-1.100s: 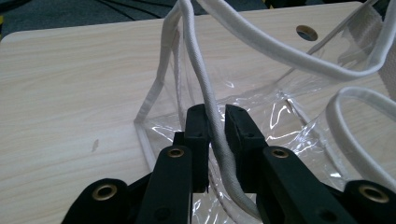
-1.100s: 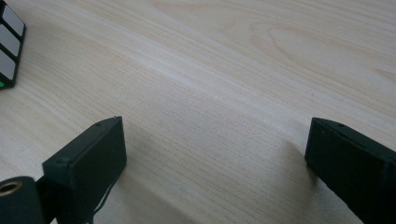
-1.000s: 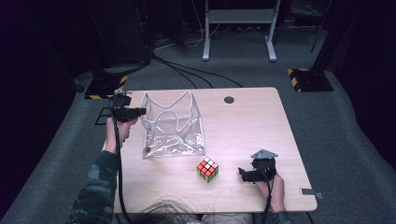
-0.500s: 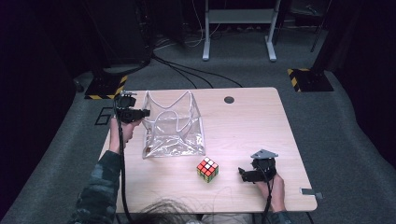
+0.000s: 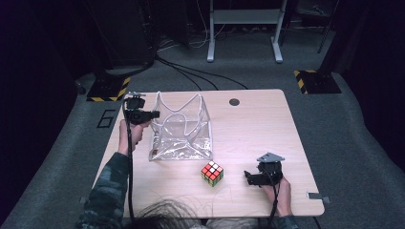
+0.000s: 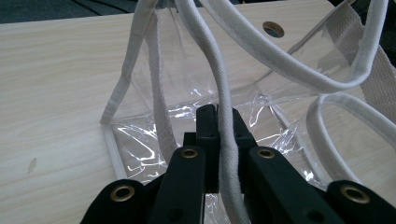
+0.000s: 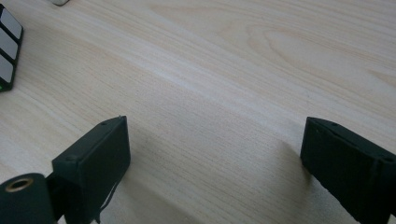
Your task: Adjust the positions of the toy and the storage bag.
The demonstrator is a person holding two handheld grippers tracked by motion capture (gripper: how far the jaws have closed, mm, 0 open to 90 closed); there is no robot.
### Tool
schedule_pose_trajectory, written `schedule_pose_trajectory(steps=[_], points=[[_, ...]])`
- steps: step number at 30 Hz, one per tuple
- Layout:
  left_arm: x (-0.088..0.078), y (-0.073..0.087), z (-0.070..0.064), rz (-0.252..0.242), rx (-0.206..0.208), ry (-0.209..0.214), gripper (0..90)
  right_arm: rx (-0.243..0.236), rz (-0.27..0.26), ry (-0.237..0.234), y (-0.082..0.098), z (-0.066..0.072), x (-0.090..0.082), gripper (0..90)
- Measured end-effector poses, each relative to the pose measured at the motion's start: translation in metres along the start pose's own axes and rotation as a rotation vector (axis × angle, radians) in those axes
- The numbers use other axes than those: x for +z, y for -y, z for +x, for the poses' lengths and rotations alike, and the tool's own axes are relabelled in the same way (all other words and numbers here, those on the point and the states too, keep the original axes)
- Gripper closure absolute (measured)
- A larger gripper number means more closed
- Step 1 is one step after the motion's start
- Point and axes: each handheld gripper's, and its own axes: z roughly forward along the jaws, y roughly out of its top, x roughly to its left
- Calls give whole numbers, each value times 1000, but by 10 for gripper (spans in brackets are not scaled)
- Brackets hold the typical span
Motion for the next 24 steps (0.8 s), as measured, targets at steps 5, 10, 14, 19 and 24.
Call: schedule_pose_trajectory(steps=[5, 10, 14, 19, 24], points=[[8, -4, -7, 4, 4, 8, 879, 6, -2, 2, 0, 0, 0, 77], [15, -6, -14, 10, 10, 21, 879, 4, -5, 3, 0, -1, 1, 77], [18, -8, -17, 10, 11, 26, 879, 0, -1, -1, 0, -2, 1, 80], [20, -9, -19, 11, 14, 35, 879, 38, -4, -27, -4, -5, 1, 79], [23, -10, -23, 18, 31, 32, 879, 58, -16, -44, -19, -5, -5, 88]])
